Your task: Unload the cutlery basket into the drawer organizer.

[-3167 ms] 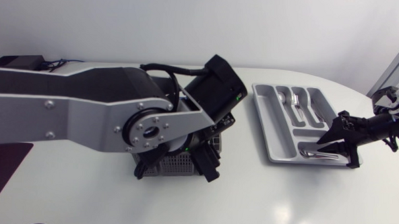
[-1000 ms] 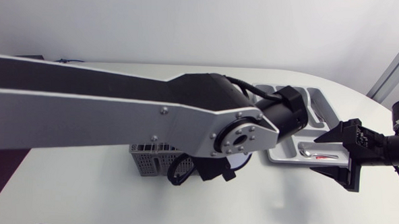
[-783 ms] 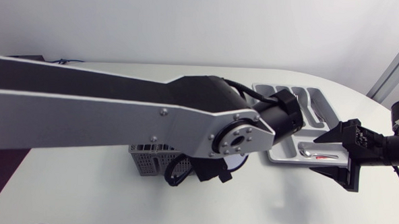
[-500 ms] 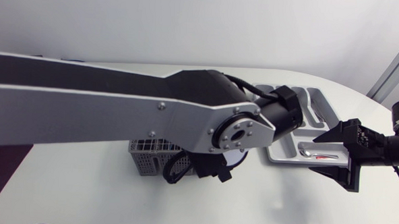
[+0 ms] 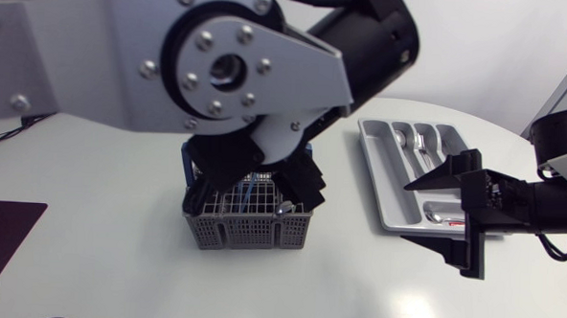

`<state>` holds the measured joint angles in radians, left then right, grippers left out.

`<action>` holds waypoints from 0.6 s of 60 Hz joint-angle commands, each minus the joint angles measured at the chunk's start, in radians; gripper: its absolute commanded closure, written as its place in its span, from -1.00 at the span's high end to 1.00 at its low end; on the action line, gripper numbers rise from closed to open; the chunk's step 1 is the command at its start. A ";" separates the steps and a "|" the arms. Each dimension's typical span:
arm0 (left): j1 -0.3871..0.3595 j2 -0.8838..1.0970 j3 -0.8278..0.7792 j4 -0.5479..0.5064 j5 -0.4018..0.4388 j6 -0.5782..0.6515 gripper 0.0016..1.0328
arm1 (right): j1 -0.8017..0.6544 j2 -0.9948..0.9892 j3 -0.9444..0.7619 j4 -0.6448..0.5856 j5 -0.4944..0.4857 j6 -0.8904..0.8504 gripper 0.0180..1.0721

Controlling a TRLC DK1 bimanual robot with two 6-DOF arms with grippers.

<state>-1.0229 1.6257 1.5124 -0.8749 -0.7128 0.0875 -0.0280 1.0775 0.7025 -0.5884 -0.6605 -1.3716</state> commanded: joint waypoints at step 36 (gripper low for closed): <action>0.153 -0.144 -0.396 0.231 0.118 0.020 0.83 | 0.655 -0.047 -0.057 0.282 0.463 0.259 0.90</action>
<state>-0.8295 1.4555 1.1568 -0.6579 -0.6155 0.1089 0.6388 1.0061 0.6804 -0.3168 -0.1829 -1.1439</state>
